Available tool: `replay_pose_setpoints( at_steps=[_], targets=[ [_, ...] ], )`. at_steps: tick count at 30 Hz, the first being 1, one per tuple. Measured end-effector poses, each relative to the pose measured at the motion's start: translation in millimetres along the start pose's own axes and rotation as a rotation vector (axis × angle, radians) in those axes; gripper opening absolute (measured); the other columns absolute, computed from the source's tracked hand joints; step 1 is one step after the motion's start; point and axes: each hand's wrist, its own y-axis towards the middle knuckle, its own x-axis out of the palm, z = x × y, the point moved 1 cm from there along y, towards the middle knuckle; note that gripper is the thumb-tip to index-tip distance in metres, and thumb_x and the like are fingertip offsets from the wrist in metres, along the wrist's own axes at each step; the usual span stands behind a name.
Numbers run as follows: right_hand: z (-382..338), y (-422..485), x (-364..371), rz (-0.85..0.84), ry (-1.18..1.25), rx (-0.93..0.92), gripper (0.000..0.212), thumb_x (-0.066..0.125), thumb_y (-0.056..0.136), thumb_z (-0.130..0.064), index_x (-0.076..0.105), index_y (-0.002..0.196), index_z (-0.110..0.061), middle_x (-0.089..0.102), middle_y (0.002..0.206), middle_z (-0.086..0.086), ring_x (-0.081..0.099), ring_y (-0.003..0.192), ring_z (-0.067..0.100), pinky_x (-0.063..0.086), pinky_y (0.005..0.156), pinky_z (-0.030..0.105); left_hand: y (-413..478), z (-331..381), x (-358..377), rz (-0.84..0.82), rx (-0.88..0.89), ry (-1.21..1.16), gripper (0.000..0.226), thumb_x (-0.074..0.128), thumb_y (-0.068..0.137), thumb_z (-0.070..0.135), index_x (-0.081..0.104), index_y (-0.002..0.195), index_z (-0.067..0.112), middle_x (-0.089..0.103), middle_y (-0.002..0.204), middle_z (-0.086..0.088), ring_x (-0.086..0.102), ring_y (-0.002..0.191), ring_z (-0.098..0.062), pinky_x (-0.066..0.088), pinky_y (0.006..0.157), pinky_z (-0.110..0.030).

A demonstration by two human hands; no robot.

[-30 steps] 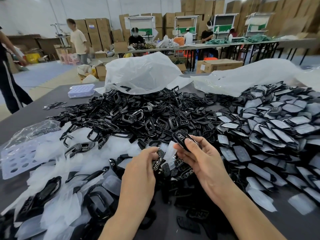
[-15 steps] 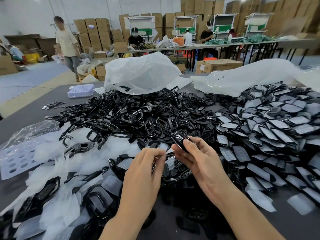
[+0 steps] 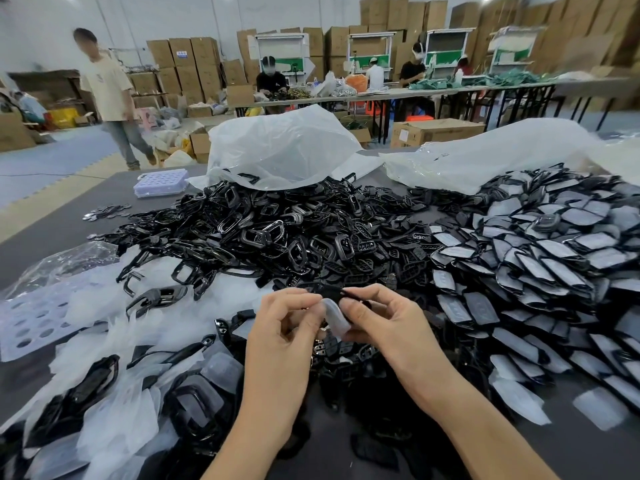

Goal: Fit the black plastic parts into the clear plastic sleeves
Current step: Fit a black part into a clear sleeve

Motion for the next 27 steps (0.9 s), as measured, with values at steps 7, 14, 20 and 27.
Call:
replay_pose_setpoints(
  at_steps=[7,14,20,27],
  targets=[
    [-0.2,-4.8,4.6,-0.066,0.018,0.02,0.02,0.078,0.082,-0.028,0.076,0.098,-0.017,0.078,0.095,0.014,0.077,0.089,0.028,0.061,0.078,0.028,-1.1,-3.9,0.6,0.002,-0.088,-0.098,0.013,0.066,0.095,0.017,0.069,0.088,0.027,0.074,0.076,-0.005,0.07,0.07,-0.015,0.055,0.065,-0.02],
    [-0.3,-5.1,6.7,-0.101,0.01,0.024,0.019,0.071,0.088,-0.035,0.078,0.104,-0.025,0.079,0.099,0.013,0.077,0.092,0.029,0.06,0.08,0.027,0.4,-4.6,1.7,0.017,-0.085,-0.101,0.013,0.063,0.096,0.02,0.063,0.104,0.03,0.073,0.083,-0.003,0.068,0.073,-0.01,0.053,0.067,-0.018],
    [-0.6,-3.9,8.1,-0.128,-0.002,-0.004,0.026,0.074,0.089,-0.037,0.076,0.112,-0.024,0.078,0.103,0.013,0.076,0.095,0.031,0.06,0.084,0.031,3.0,-6.8,-0.4,0.016,-0.151,-0.091,0.008,0.067,0.092,0.024,0.071,0.099,0.023,0.075,0.086,-0.002,0.07,0.076,-0.014,0.056,0.07,-0.022],
    [1.4,-2.5,6.3,-0.001,-0.08,-0.052,0.021,0.067,0.096,-0.007,0.076,0.1,-0.026,0.078,0.091,0.013,0.077,0.08,0.033,0.061,0.074,0.03,1.2,-5.3,0.0,-0.098,-0.138,-0.056,0.01,0.06,0.096,0.031,0.068,0.097,0.035,0.075,0.09,-0.002,0.073,0.083,-0.021,0.06,0.079,-0.031]
  ],
)
